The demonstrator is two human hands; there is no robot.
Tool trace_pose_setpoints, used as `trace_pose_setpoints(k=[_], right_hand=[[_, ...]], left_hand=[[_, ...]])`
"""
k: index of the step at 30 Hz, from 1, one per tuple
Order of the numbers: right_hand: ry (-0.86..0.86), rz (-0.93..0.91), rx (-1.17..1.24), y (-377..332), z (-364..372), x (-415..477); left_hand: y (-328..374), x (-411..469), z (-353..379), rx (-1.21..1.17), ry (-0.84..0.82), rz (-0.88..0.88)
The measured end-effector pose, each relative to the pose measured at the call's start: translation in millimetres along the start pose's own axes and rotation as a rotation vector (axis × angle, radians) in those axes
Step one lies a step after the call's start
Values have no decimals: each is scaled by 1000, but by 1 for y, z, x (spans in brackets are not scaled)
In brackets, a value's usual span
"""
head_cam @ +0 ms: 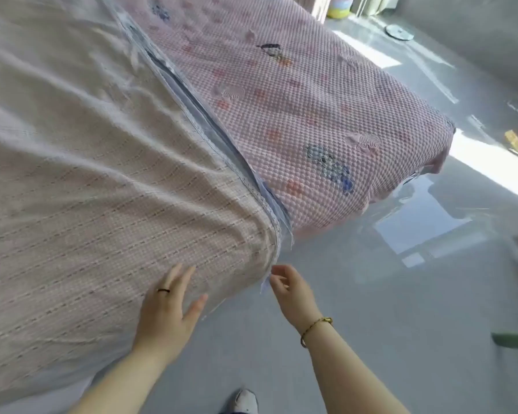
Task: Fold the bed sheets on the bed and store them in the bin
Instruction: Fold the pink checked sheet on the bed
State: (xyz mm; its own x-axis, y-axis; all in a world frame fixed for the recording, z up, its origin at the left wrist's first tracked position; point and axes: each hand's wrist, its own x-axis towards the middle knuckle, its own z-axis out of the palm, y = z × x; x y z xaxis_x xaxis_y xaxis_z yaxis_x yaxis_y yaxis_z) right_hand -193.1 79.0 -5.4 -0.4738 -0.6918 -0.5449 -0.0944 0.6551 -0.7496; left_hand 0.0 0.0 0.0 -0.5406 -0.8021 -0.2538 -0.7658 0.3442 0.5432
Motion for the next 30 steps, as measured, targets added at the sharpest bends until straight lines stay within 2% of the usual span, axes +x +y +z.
trace_pose_setpoints(k=[3, 6, 8, 9, 12, 14, 16, 20, 23, 25, 27, 28, 30], right_hand=[[-29, -4, 15, 17, 14, 31], [-47, -36, 60, 32, 22, 63], [-1, -86, 79, 37, 23, 88], [54, -126, 82, 35, 22, 96], [270, -200, 83, 30, 26, 118], [368, -189, 179, 24, 28, 124], [361, -146, 240, 20, 29, 127], [295, -46, 170, 17, 21, 123], [368, -188, 42, 22, 23, 122], [519, -285, -37, 25, 32, 118], [666, -396, -130, 26, 41, 116], [690, -436, -164, 26, 45, 115], [602, -435, -153, 25, 48, 117]], left_hand=[[-9, 47, 14, 187, 46, -54], [-22, 83, 31, 356, -92, -199], [-31, 91, 42, 494, -237, -280], [-34, 92, 46, 519, -250, -284], [-37, 97, 54, 541, -266, -302], [-37, 98, 54, 570, -288, -289], [-40, 99, 54, 564, -305, -281], [-43, 99, 54, 543, -305, -255], [-39, 96, 45, 508, -351, -250], [-40, 95, 44, 447, -306, -239], [-33, 93, 42, 389, -185, -262], [-28, 92, 41, 366, -89, -219], [-14, 93, 37, 266, 108, -41]])
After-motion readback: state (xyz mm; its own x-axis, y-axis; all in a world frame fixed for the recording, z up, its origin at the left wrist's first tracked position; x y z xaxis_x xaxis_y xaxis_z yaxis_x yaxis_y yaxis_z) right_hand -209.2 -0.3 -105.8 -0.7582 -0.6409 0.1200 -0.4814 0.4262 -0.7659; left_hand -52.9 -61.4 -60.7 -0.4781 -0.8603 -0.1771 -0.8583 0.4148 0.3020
